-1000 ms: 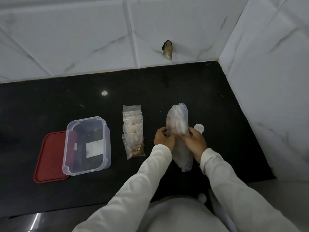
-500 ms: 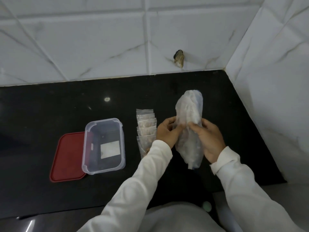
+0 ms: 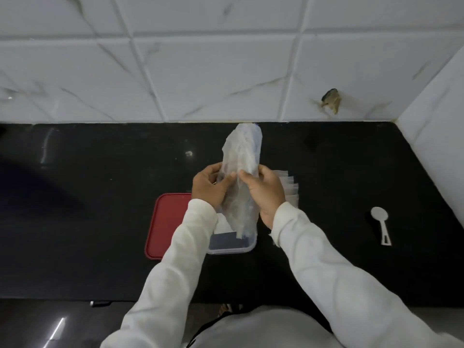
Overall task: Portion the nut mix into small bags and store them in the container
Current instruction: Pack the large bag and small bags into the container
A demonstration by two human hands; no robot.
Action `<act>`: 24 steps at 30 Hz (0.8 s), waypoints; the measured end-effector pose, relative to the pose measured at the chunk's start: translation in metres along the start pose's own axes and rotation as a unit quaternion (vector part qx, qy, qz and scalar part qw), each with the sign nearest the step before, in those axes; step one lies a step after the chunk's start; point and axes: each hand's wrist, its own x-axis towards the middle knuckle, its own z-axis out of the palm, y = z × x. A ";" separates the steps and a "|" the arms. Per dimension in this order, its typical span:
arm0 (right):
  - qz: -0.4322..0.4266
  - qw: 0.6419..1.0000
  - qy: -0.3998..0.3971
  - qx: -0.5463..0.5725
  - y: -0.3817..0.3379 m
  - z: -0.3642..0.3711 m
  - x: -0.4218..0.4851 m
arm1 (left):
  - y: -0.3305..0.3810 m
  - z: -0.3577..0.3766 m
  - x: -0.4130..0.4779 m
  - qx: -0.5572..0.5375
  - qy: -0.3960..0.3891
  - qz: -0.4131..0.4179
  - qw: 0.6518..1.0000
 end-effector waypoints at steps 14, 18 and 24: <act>-0.043 0.958 0.017 -0.282 0.036 0.037 -0.009 | -0.043 -0.012 0.005 0.100 -0.017 -0.034 0.994; -0.046 0.944 0.004 -0.328 0.042 0.042 -0.005 | -0.040 -0.012 0.011 0.115 -0.020 -0.034 0.993; -0.075 0.915 0.013 -0.397 0.041 0.044 0.001 | -0.031 -0.011 0.021 0.204 -0.014 0.035 0.978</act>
